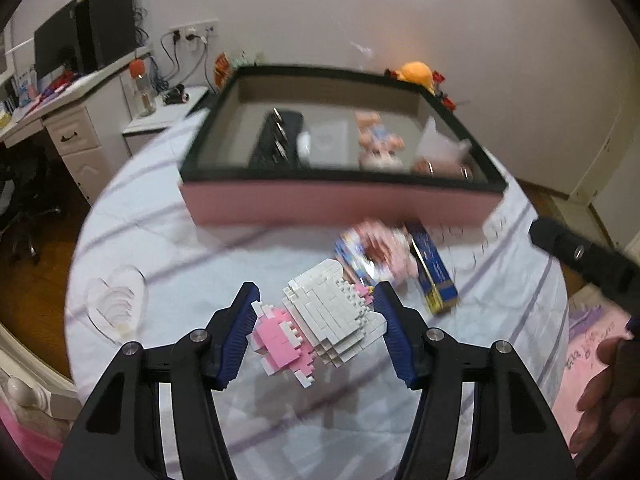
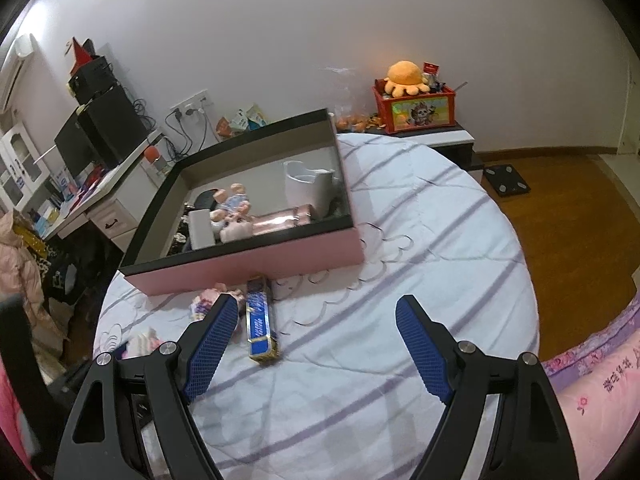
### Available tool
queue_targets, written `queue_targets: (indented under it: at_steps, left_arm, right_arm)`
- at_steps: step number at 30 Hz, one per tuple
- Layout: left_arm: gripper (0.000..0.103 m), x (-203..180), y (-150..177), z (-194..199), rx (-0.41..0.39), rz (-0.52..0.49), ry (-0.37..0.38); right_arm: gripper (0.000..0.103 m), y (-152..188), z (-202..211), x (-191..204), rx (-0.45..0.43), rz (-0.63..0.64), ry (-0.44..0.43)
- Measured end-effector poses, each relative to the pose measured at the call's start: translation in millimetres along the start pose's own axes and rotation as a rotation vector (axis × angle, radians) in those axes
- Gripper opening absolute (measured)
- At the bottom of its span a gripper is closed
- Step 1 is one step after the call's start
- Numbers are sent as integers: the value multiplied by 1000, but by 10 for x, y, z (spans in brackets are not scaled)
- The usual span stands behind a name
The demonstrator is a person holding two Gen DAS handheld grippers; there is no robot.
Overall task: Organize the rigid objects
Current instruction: 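Grasp the pink-and-white block figure with the left gripper, then carry the block figure into the box and open the left gripper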
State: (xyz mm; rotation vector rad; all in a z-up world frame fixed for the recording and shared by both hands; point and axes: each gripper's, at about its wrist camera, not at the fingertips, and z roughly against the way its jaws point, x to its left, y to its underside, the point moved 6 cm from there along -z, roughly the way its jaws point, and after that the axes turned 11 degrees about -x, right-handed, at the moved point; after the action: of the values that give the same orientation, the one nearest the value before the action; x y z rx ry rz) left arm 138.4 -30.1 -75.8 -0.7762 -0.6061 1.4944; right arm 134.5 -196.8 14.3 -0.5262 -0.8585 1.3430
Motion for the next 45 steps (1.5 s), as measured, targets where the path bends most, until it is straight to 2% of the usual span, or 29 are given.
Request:
queue_targets:
  at_steps: [7, 13, 23, 28, 32, 38, 45]
  left_arm:
    - [60, 245, -526, -71, -73, 26, -16]
    - [60, 405, -911, -411, -92, 29, -32]
    - [60, 416, -965, -1048, -26, -4, -25]
    - [61, 430, -933, -1189, -4, -26, -47]
    - [71, 392, -927, -1203, 2, -43, -54]
    - [100, 354, -995, -987, -48, -26, -24]
    - [103, 388, -1045, -518, -135, -27, -46]
  right_arm:
    - [83, -166, -171, 213, -6, 37, -21]
    - [83, -313, -439, 261, 4, 51, -13]
    - [83, -541, -827, 283, 15, 65, -10]
    - [83, -532, -950, 296, 32, 68, -10]
    - [83, -510, -980, 321, 42, 74, -14]
    - [83, -542, -847, 368, 20, 80, -14]
    - [83, -568, -549, 413, -26, 81, -12]
